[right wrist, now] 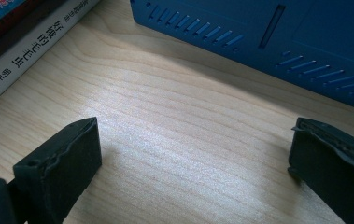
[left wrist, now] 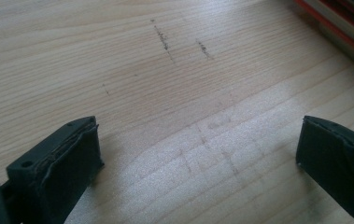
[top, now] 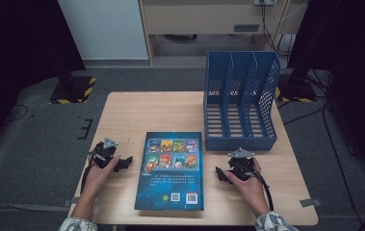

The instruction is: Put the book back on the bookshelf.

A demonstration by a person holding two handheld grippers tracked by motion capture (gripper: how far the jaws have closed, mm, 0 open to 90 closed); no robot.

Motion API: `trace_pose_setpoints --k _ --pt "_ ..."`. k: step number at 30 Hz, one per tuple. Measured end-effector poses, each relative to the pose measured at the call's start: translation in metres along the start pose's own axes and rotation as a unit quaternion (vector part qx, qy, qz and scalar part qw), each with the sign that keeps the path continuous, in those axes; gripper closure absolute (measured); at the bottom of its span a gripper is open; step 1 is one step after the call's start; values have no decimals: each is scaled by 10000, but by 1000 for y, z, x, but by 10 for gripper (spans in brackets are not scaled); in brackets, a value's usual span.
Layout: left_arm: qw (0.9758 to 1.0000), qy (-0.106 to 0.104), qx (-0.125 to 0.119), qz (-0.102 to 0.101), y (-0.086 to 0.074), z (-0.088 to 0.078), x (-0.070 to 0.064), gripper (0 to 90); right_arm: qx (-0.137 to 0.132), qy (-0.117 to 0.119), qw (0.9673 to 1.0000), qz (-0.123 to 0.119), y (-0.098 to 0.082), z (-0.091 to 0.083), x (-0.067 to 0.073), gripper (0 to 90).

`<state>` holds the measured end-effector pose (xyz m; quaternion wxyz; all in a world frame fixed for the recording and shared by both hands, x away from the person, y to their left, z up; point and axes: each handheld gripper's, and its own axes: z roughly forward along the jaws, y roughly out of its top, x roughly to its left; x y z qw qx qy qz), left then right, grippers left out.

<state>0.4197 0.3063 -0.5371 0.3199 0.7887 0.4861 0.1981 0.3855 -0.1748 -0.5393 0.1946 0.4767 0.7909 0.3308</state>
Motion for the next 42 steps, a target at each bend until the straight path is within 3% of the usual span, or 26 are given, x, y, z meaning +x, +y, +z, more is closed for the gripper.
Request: trace_pose_setpoints --k 9,15,17,21,23,27,30,31,36,40,42 --pt "10000 -31 7 18 0 0 0 0 9 -21 10000 46 0 0 1 26" --pt "10000 -91 28 -9 0 -4 1 21 52 95 9999 43 2 -2 3 63" --pt "10000 -87 22 -37 0 -6 1 28 38 166 9998 97 3 -6 4 65" --pt "9997 -166 -127 -108 2 -13 -1 33 -136 125 9998 -42 7 -19 9 81" --pt "9994 -204 -242 -126 3 -20 -4 35 -217 231 9995 46 9 -27 12 90" --pt "9985 -299 -451 -79 6 -33 -13 53 -378 327 9987 -121 11 -39 21 105" --pt "9974 -402 -592 5 10 -41 -23 55 -397 630 9970 -197 16 -43 32 110" --pt "9969 -450 -647 17 12 -42 -27 55 -397 630 9970 -197 16 -43 32 110" --pt "9954 -710 -637 116 15 -44 -48 42 -494 856 9938 -507 24 -49 49 105" --pt "9936 -853 -697 263 17 -44 -61 37 -503 910 9926 -624 28 -49 58 104" --pt "9927 -935 -719 243 18 -42 -65 36 -498 987 9914 -698 31 -47 64 101"
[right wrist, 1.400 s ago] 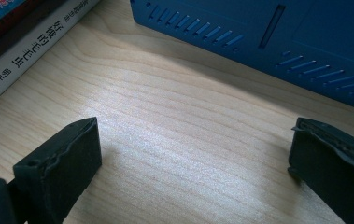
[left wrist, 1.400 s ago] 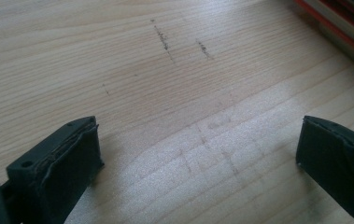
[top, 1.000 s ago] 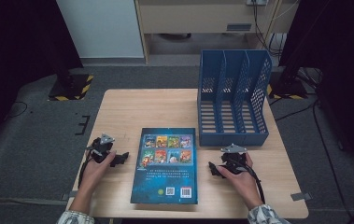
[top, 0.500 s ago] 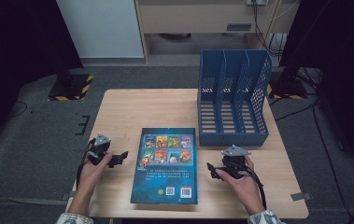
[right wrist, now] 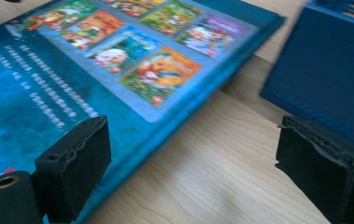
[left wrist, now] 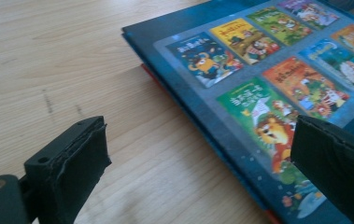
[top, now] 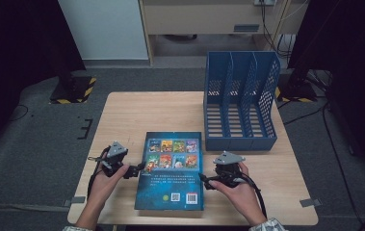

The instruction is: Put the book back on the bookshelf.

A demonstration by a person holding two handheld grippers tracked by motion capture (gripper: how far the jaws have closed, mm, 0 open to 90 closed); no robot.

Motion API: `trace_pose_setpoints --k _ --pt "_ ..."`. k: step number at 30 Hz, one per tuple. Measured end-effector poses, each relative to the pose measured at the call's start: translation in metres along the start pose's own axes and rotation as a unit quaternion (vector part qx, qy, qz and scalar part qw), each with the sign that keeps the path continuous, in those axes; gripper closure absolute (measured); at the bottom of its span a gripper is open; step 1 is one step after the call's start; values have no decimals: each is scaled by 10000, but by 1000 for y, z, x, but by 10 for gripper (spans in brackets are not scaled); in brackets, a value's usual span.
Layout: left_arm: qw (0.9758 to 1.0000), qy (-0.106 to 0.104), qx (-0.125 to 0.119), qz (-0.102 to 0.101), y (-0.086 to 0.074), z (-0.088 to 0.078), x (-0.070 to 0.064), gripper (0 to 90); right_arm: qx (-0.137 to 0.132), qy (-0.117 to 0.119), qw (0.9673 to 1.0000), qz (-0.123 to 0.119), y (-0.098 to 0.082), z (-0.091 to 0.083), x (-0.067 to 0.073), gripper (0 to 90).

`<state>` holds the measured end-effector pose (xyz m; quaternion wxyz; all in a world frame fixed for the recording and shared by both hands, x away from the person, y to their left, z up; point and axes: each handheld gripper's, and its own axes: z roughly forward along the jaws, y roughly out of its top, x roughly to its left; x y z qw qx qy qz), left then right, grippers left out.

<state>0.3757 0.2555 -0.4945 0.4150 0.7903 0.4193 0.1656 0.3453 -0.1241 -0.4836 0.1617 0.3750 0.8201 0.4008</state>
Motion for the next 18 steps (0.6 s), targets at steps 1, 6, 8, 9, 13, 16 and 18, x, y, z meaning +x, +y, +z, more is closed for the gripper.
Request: trace_pose_setpoints --k 1,6,8,9,13,16,18 --pt "10000 -29 0 -15 0 2 -1 36 17 27 10000 -63 2 2 2 99" --pt "10000 -19 42 59 2 8 -2 37 65 168 9994 -308 13 16 9 99" --pt "10000 -55 63 20 1 10 -1 37 46 252 9991 -342 17 22 10 103" --pt "9999 -77 93 8 1 12 -1 37 40 236 9991 -356 19 25 11 113" --pt "9997 -156 178 -4 0 17 -2 38 133 208 9987 -445 17 33 14 137" --pt "9997 -186 153 -2 0 17 -3 37 176 258 9988 -372 12 33 14 126" --pt "9997 -179 167 -25 0 18 -3 37 241 339 9987 -292 9 33 13 94"
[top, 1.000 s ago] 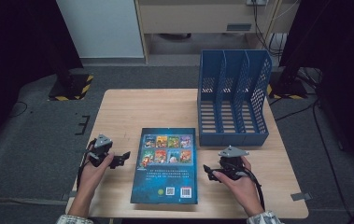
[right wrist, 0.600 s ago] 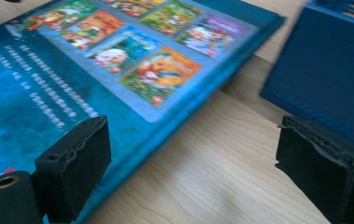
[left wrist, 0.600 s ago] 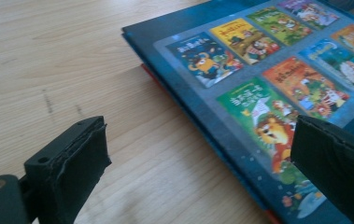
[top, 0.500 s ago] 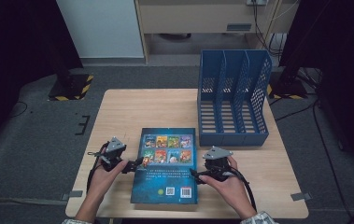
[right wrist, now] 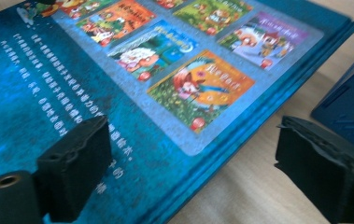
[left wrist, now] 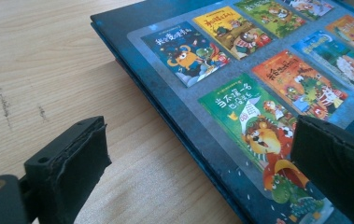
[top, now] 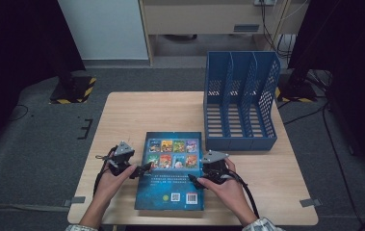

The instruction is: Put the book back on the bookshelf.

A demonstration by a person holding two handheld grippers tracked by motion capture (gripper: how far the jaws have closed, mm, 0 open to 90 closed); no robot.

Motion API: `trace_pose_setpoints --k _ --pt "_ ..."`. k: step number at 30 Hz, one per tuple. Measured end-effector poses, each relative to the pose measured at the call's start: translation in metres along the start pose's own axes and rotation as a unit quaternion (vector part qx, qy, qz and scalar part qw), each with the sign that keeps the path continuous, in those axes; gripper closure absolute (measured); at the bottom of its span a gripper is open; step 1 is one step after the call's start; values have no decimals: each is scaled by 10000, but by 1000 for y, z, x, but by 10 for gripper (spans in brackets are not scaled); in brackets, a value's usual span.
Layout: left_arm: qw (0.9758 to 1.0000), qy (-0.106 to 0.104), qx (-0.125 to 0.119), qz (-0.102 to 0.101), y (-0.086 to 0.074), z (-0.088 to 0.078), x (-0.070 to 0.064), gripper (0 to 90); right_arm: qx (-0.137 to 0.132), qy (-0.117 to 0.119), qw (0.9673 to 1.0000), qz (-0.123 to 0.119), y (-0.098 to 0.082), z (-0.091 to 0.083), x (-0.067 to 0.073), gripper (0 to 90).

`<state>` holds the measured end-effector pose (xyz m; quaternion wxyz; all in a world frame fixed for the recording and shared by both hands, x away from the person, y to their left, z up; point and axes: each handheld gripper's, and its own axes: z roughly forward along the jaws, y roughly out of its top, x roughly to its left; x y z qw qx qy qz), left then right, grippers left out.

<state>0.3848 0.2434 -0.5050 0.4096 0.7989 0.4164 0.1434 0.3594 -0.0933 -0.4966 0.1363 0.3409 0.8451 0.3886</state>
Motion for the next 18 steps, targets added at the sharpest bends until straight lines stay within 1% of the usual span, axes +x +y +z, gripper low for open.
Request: trace_pose_setpoints --k 1,3,7,8,10,14,18 --pt "10000 0 32 9 0 0 0 37 0 0 10000 0 0 0 0 94" --pt "10000 -39 68 7 -1 2 0 37 14 74 10000 62 -1 0 0 79" --pt "9997 -220 110 -7 -2 4 -2 39 43 244 9995 180 -3 2 -1 52" --pt "9997 -228 112 -12 -2 4 -2 40 44 329 9991 274 -5 3 -2 45" --pt "9996 -273 118 -29 -2 5 -3 39 41 362 9988 317 -6 3 -2 40" --pt "9988 -466 153 -89 -3 7 -4 36 29 437 9983 381 -7 5 -4 32" --pt "9973 -674 226 -206 -4 10 -5 30 -8 489 9979 431 -8 7 -4 31"
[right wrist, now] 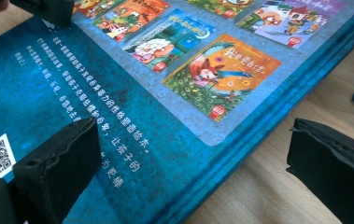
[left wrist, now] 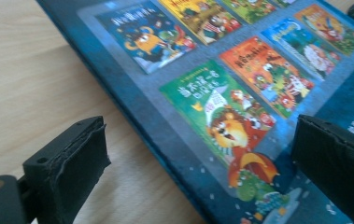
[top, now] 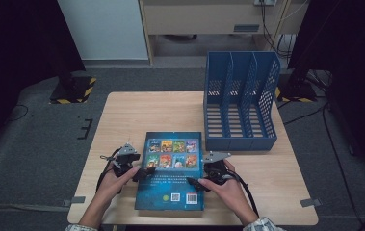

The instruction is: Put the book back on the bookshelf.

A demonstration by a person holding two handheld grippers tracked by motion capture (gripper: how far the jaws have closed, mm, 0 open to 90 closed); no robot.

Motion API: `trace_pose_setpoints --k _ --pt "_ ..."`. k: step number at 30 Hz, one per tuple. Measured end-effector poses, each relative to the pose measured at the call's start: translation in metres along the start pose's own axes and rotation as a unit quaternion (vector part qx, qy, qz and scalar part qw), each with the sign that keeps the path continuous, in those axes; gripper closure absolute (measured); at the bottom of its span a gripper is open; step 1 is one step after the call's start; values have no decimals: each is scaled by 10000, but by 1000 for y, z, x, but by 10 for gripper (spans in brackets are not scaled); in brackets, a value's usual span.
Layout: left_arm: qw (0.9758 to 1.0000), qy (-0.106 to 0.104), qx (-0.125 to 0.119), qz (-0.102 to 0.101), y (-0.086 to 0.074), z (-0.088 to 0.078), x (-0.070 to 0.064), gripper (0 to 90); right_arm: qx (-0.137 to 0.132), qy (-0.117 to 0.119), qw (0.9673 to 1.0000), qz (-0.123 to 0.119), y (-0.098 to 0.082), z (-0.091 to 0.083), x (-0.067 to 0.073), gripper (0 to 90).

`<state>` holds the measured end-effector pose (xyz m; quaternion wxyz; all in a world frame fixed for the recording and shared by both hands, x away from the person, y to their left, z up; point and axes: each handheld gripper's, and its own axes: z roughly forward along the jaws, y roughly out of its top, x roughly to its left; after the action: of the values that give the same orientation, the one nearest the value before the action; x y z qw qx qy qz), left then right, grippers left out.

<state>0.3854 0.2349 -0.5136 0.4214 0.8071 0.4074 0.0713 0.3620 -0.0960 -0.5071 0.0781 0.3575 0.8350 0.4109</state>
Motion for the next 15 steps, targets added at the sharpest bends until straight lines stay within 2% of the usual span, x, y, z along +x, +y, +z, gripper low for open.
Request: trace_pose_setpoints --k 2,8,13,15 --pt "9999 -105 36 -25 0 2 0 26 2 92 10000 23 0 2 0 25" --pt "9986 -458 133 -214 -1 10 0 4 17 147 9998 93 0 5 0 1" --pt "9983 -507 165 -226 0 11 1 0 20 213 9996 189 -1 6 -2 0" --pt "9976 -595 208 -287 0 12 2 2 23 266 9994 235 -1 7 -4 2"
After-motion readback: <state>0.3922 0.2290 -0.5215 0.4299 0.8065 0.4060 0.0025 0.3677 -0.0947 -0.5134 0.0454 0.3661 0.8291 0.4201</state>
